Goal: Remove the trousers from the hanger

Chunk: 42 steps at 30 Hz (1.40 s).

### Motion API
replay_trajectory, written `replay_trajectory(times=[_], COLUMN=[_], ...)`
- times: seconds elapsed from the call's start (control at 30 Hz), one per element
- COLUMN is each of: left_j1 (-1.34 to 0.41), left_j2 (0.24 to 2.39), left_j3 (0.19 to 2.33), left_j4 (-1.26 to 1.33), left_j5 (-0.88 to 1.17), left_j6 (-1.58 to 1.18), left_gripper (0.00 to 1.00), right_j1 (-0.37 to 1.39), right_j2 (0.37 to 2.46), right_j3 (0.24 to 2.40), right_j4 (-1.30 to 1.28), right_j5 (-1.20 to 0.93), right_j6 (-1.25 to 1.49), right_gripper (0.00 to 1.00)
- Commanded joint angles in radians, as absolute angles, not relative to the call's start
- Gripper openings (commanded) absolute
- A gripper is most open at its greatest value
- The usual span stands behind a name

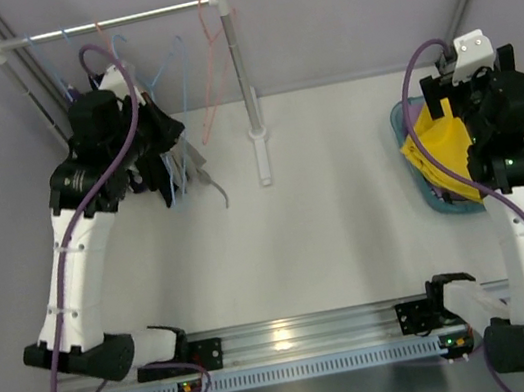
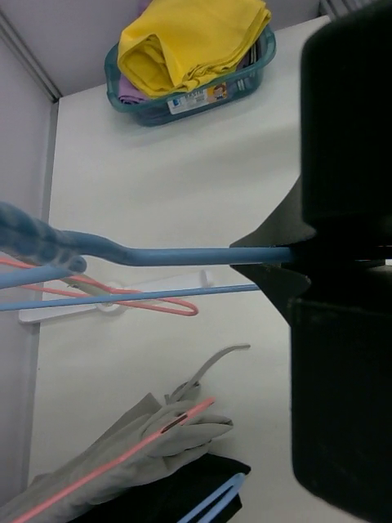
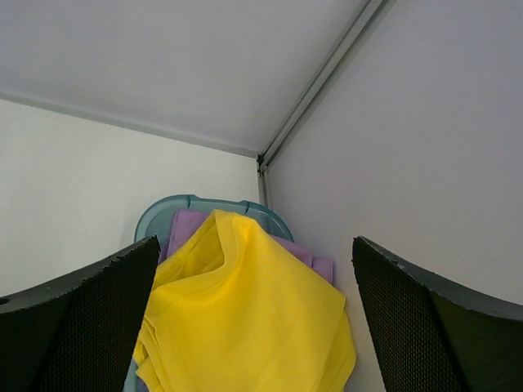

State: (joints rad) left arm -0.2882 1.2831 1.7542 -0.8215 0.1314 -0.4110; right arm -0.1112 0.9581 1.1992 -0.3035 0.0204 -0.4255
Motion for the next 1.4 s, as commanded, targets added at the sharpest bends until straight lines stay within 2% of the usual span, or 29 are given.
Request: replay_trajectory(times=[0.0,0.17,0.47,0.77,1.37], left_j1=[-0.284,-0.284,-0.282,-0.282,-0.282], left_j2=[1.391,1.575,1.770,1.827,1.999], left_j3=[1.882,2.043,2.216,2.253,2.367], left_j4=[-0.853,-0.879,-0.893,-0.772,-0.660], left_j5=[0.081,0.095,0.014,0.052,0.074], left_j6=[-0.364,-0.279,-0.135,-0.008,-0.098], left_gripper=[0.00,0.00,0.00,0.00,0.00], right_j1=[-0.097,-0.097,-0.097,-0.097,-0.097], right_j2=[0.922,0.910,0.891,0.882,0.853], right_j3=[1.229,1.232,1.210,1.177,1.131], right_j4=[-0.316,-0.327,-0.328,-0.319,-0.318], right_j5=[0.006,0.005,0.005,-0.025,-0.026], right_j6=[-0.417,-0.416,-0.407,-0.393,-0.385], right_gripper=[1.00,1.00,0.99,1.00,1.00])
